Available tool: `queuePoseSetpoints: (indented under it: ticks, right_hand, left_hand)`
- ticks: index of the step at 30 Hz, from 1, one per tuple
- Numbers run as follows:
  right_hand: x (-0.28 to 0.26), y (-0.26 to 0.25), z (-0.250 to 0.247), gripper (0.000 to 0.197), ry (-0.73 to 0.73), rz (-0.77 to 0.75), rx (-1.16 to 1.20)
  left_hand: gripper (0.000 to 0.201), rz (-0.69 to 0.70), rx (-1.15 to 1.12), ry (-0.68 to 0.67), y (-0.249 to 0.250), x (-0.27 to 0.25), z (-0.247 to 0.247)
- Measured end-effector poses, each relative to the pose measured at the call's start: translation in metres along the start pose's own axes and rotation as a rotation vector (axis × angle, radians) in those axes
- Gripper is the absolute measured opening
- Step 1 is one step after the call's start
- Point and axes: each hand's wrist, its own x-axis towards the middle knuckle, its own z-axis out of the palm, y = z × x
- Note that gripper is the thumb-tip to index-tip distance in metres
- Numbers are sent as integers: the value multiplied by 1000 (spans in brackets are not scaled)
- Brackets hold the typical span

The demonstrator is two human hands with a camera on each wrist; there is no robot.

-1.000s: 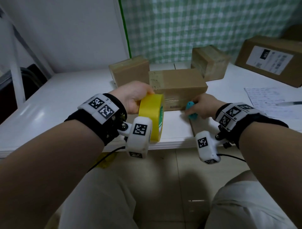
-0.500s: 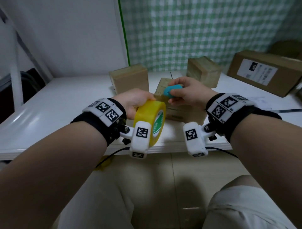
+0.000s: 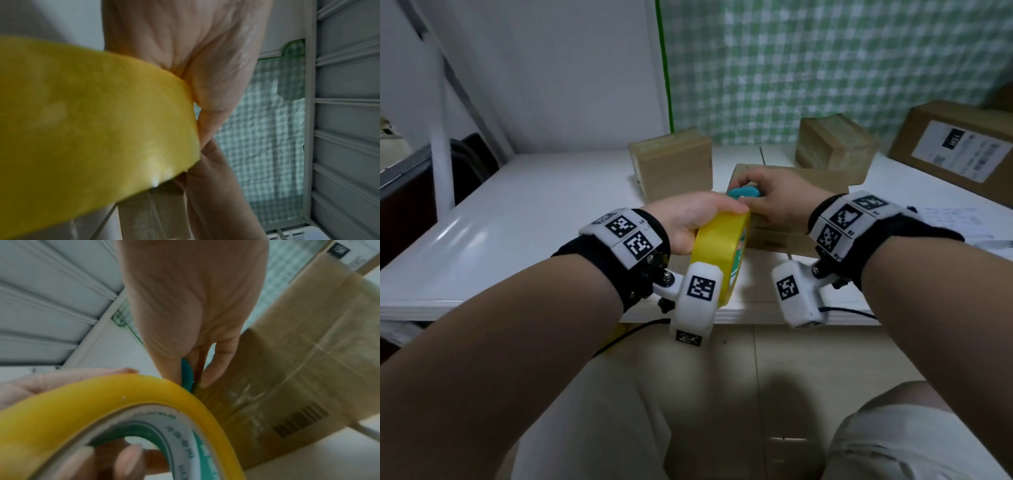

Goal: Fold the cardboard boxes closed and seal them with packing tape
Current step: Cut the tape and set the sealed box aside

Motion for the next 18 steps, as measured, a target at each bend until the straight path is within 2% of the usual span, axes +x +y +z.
queuePoseSetpoints:
  ticks: [3, 5, 8, 13, 18]
  right_hand:
    - [7, -5, -8, 25, 4, -40, -248]
    - [7, -7, -8, 26, 10, -76, -333]
    - [4, -4, -6, 28, 27, -71, -326]
    - [3, 0, 0, 35, -16, -107, -409]
    - [2, 0, 2, 32, 13, -101, -460]
  left_hand:
    - [30, 0, 25, 17, 0, 1, 0]
    - [34, -14, 21, 24, -1, 1, -1]
    - [35, -35, 8, 19, -2, 3, -4]
    - [21, -50, -8, -25, 0, 8, -3]
    - [16, -86, -47, -17, 1, 1, 1]
